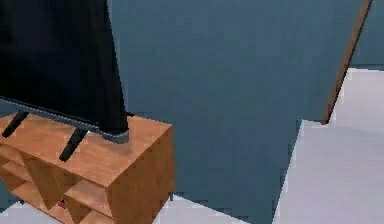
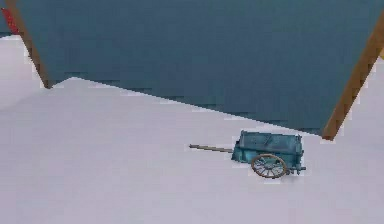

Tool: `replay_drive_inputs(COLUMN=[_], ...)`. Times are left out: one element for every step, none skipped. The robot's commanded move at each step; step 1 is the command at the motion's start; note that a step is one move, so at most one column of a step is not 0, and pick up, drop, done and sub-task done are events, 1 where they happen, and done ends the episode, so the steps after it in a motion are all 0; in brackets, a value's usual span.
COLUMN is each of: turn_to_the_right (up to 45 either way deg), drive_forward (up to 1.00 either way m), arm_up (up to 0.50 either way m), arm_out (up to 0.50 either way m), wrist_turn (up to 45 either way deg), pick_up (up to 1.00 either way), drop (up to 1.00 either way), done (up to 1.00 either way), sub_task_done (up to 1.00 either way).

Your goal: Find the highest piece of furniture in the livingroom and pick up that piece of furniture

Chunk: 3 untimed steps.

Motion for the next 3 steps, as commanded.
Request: replay_drive_inputs(turn_to_the_right=[-45.0,-45.0,-45.0], drive_forward=[0.0,0.0,0.0], arm_up=[0.0,0.0,0.0], arm_out=[0.0,0.0,0.0], wrist_turn=[0.0,0.0,0.0], pick_up=[0.0,0.0,0.0], drop=[0.0,0.0,0.0], done=[0.0,0.0,0.0], sub_task_done=[0.0,0.0,0.0])
